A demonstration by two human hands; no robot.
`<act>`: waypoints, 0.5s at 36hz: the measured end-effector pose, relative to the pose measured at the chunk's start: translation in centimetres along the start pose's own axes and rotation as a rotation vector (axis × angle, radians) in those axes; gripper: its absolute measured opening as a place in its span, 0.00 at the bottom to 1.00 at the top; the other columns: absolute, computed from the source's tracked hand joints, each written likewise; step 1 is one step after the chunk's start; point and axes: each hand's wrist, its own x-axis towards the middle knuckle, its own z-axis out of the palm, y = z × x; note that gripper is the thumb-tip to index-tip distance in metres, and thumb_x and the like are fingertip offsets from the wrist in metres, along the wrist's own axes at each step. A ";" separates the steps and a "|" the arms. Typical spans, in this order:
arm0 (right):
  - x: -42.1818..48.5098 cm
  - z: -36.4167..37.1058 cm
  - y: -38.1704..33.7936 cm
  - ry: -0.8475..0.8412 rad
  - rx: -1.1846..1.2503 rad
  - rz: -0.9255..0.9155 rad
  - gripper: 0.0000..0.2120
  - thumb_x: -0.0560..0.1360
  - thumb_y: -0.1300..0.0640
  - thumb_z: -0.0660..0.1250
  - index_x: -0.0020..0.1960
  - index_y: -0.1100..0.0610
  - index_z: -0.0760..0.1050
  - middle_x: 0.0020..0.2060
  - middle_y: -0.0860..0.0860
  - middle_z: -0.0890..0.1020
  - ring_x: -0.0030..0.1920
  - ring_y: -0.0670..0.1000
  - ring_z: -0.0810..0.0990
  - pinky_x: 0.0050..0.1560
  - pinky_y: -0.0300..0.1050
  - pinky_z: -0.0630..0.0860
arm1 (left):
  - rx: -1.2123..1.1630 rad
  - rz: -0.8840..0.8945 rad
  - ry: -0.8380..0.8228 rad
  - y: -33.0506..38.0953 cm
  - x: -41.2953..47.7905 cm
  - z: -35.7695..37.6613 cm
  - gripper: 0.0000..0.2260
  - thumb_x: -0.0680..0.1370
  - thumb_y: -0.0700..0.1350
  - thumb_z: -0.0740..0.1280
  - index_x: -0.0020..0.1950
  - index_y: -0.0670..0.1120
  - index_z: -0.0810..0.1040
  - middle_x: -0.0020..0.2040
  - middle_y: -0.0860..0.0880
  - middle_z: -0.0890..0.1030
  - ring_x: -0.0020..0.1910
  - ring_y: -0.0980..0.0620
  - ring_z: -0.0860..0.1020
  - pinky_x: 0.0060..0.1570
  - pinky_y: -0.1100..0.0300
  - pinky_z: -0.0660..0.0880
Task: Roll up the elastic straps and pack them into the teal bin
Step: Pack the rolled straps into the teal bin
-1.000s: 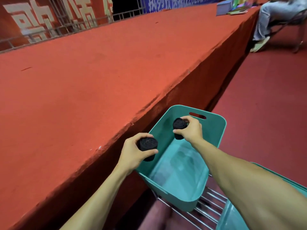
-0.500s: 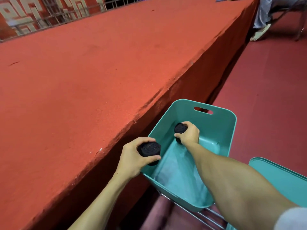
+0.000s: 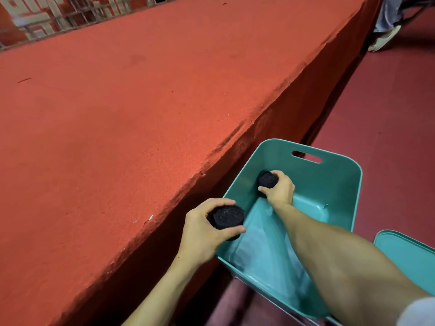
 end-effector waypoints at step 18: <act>0.3 0.0 1.1 -0.092 -0.045 -0.022 0.40 0.63 0.57 0.83 0.72 0.55 0.70 0.65 0.57 0.77 0.69 0.59 0.71 0.71 0.49 0.66 | -0.005 -0.024 -0.006 -0.1 0.0 0.1 0.22 0.59 0.40 0.84 0.48 0.55 0.83 0.46 0.59 0.84 0.47 0.64 0.80 0.50 0.74 0.71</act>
